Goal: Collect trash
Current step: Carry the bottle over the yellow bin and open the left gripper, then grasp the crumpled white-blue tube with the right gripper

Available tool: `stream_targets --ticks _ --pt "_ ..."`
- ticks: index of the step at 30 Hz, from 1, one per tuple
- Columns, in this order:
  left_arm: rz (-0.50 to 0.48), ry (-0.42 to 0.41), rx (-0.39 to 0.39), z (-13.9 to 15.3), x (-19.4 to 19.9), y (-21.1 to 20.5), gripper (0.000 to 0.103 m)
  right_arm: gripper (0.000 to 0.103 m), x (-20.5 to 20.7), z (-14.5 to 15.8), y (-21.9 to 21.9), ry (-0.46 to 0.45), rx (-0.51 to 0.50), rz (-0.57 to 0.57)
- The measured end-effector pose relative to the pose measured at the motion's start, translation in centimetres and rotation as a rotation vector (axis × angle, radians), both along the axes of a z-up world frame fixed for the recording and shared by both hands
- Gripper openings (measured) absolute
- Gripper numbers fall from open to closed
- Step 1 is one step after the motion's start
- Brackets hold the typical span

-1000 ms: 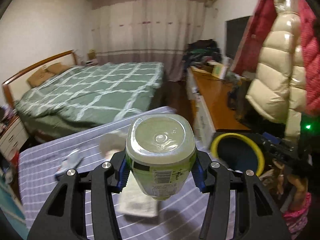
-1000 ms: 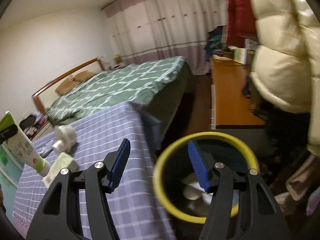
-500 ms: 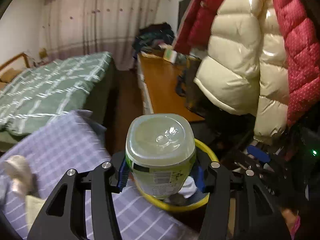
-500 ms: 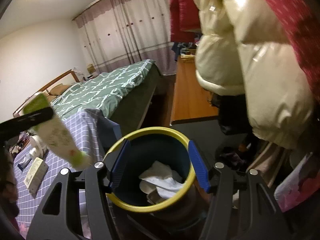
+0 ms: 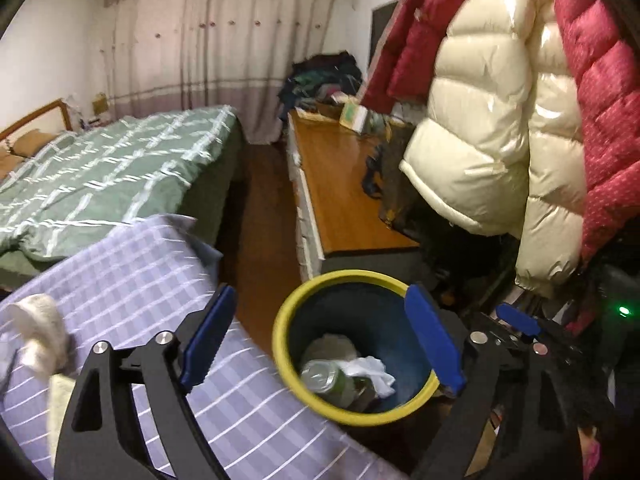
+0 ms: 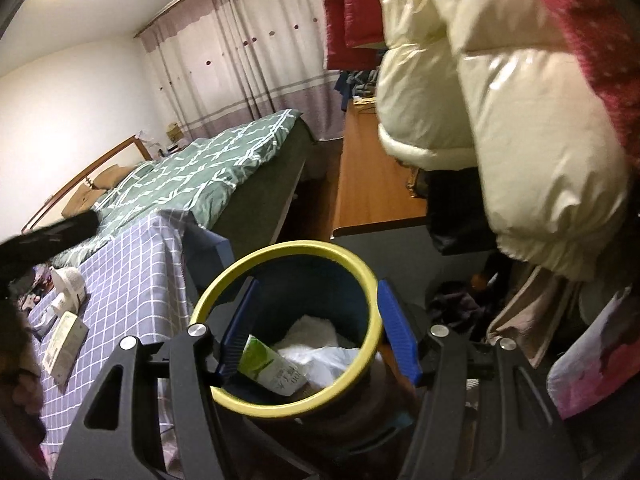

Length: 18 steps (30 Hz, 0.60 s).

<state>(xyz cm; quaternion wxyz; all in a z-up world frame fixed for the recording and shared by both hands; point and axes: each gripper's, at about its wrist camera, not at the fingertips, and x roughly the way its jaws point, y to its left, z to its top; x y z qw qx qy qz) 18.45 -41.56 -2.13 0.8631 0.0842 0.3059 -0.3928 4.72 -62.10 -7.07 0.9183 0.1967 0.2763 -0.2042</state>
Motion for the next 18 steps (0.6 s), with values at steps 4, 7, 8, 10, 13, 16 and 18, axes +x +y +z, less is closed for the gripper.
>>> stream_targets --ticks 4,7,8,10,13,16,18 --pt "0.088 -0.040 -0.032 1.4 -0.4 7.0 0.091 0.059 1.4 0.3 2.0 0.014 -0.013 0.048" --pt "0.200 -0.052 -0.050 1.4 -0.2 13.6 0.091 0.059 2.7 0.8 3.7 0.020 -0.025 0.090" --pt "0.246 -0.055 -0.052 1.3 0.0 16.1 0.091 0.059 3.1 0.9 4.2 0.023 -0.028 0.104" --pt "0.331 -0.059 -0.051 0.9 0.3 20.6 0.091 0.059 4.2 1.4 5.7 0.030 -0.042 0.139" --pt "0.448 -0.059 -0.043 0.1 0.8 26.7 0.092 0.060 5.8 2.1 8.2 0.033 -0.059 0.198" --pt "0.563 -0.058 -0.030 -1.2 1.4 32.8 0.092 0.060 7.7 2.6 11.4 0.040 -0.074 0.274" --pt "0.676 -0.106 0.024 -2.2 1.7 36.7 0.092 0.060 9.2 3.1 14.0 0.046 -0.090 0.338"
